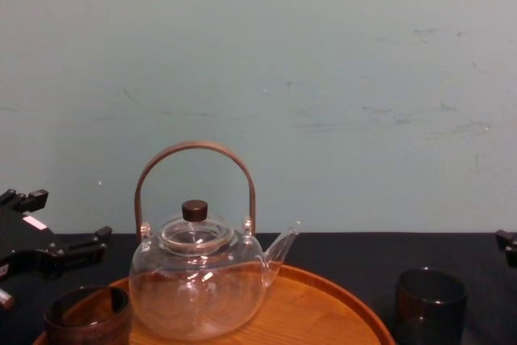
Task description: Pick up the glass from the table and place it on the tray.
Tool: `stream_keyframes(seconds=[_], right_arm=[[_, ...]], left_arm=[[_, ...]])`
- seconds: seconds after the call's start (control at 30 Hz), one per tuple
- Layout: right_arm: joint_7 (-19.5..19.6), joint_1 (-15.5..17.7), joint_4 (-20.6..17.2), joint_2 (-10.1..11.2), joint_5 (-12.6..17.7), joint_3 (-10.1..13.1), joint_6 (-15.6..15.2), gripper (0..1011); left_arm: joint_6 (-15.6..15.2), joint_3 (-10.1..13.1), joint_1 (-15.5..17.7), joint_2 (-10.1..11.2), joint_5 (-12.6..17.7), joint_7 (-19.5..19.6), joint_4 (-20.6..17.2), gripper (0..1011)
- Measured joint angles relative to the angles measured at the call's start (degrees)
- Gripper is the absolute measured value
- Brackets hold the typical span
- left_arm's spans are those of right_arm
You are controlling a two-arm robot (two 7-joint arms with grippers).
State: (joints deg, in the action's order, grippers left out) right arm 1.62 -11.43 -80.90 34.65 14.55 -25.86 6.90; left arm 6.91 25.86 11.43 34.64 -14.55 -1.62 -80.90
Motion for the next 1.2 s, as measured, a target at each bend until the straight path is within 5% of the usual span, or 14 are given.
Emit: stream_keyframes(seconds=[1.2], right_arm=[[0.0,0.0,0.0,0.0,0.0,0.0,0.0,1002]], left_arm=[[0.0,0.0,0.01,0.0,0.0,0.0,0.0,1001]])
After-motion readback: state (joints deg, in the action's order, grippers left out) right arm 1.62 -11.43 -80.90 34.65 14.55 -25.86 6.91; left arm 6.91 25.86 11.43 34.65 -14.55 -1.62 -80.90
